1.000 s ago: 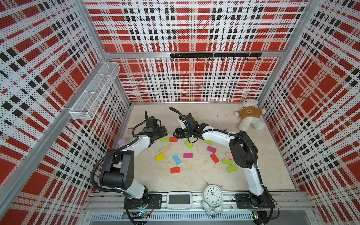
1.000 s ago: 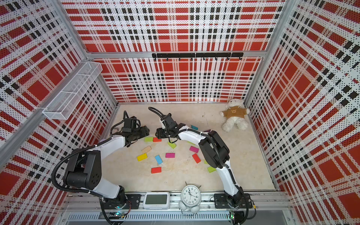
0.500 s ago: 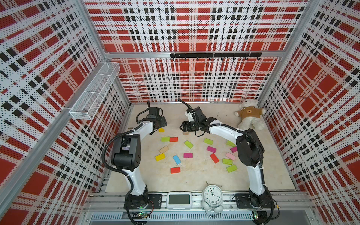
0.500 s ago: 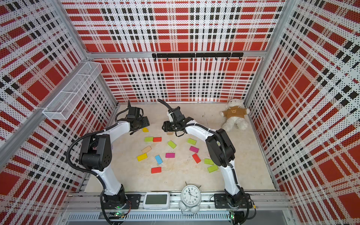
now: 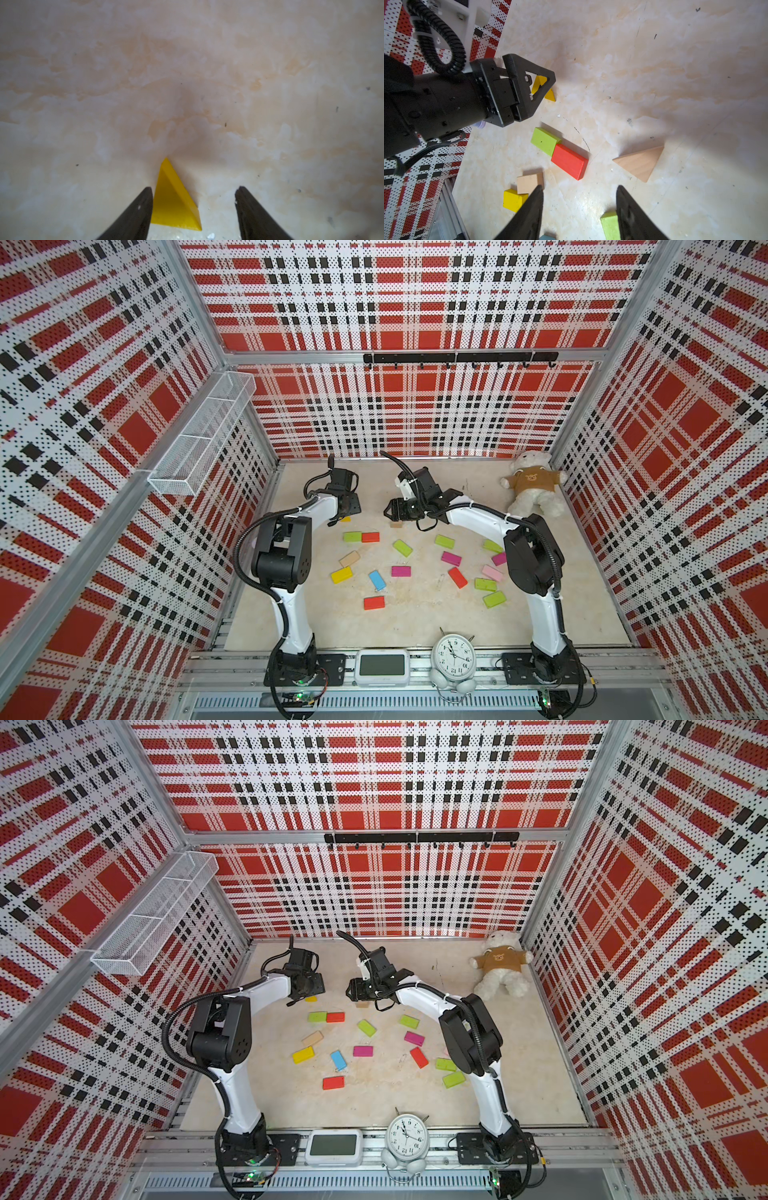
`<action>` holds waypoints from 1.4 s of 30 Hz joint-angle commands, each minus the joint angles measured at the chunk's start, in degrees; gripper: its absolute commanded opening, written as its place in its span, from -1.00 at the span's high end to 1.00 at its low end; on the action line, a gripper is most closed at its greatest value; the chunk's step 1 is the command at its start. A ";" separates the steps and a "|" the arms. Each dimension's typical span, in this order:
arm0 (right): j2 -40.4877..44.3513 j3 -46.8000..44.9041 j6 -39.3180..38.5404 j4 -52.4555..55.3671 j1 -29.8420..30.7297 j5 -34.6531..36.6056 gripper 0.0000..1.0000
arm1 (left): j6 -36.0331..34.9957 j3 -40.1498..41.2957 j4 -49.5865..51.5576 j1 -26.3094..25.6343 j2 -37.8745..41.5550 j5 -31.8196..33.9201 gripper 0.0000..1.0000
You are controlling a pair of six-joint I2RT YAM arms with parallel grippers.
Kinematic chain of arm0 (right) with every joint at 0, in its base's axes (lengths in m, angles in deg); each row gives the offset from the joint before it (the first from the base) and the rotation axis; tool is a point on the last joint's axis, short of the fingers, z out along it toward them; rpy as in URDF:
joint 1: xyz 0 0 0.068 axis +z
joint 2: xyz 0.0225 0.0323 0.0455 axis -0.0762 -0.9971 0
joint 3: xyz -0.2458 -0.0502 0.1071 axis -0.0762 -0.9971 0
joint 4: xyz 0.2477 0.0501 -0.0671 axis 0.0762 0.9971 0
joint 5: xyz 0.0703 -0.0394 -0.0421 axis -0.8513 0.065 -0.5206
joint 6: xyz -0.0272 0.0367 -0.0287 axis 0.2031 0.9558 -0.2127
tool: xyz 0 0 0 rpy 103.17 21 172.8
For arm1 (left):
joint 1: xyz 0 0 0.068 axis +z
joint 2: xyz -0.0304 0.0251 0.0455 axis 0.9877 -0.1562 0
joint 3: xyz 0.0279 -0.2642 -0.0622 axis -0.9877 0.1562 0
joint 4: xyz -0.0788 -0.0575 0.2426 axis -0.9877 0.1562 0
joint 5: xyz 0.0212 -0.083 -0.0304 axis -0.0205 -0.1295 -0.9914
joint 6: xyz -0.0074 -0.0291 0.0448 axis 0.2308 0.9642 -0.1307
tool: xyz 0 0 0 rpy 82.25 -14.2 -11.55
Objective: Assemble a carrot with building blocks
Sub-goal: Assemble the building block at the center of the board.
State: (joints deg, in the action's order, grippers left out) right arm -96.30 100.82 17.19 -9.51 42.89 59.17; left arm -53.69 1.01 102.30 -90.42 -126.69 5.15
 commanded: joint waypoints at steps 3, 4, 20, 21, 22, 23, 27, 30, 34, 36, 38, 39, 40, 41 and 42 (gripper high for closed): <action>0.36 -0.21 -0.10 -1.69 -0.14 -0.46 -0.15 | 0.01 0.51 0.26 0.25 -0.56 2.53 -0.32; 0.32 -0.14 0.06 -1.73 -0.13 -0.54 -0.15 | 0.02 0.50 0.37 0.25 -0.74 2.31 -0.31; 0.45 -0.85 0.82 -2.56 -0.21 -1.07 -0.14 | 1.68 0.47 3.13 0.32 -2.20 -0.03 -0.05; 0.43 -0.91 0.85 -2.60 -0.25 -1.06 -0.13 | 1.86 0.71 2.98 0.20 -2.11 -0.16 -0.03; 0.58 -1.07 0.84 -2.61 -0.24 -1.13 -0.13 | 2.04 1.00 2.86 0.18 -1.98 -0.19 0.01; 0.63 -1.17 0.81 -2.72 -0.22 -1.11 -0.13 | 2.17 1.25 2.73 0.14 -1.91 -0.31 0.03; 0.89 -1.72 1.19 -3.18 -0.26 -1.30 -0.14 | 2.48 1.81 2.65 0.12 -1.65 -0.43 0.04; 1.02 -2.06 1.43 -3.48 -0.23 -1.60 -0.13 | 2.65 2.25 2.56 0.14 -1.20 -0.39 0.06; 1.15 -2.21 1.74 -3.75 -0.26 -1.79 -0.13 | 2.91 3.04 2.70 0.01 -0.42 -0.37 0.06; 1.32 -2.49 1.95 -4.08 -0.27 -2.03 -0.13 | 3.11 3.53 2.72 -0.10 0.09 -0.45 0.06; 1.51 -2.79 2.19 -4.45 -0.26 -2.23 -0.12 | 3.29 4.00 2.86 -0.20 0.60 -0.54 0.08; 1.59 -3.00 2.30 -4.62 -0.25 -2.32 -0.12 | 3.31 4.26 2.83 -0.26 0.74 -0.52 0.09; 1.68 -3.15 2.35 -4.78 -0.25 -2.32 -0.12 | 3.38 4.52 2.81 -0.36 0.95 -0.49 0.09; 1.77 -3.28 2.44 -4.89 -0.26 -2.40 -0.12 | 3.45 4.84 2.81 -0.41 1.13 -0.39 0.10; 1.81 -3.41 2.53 -4.98 -0.28 -2.42 -0.12 | 3.54 5.06 2.81 -0.44 1.26 -0.33 0.09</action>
State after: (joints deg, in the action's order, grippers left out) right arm -96.30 98.26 19.18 -11.98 42.85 57.47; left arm -51.59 4.88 104.01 -90.44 -127.26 4.78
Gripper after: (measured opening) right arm 0.561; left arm 0.454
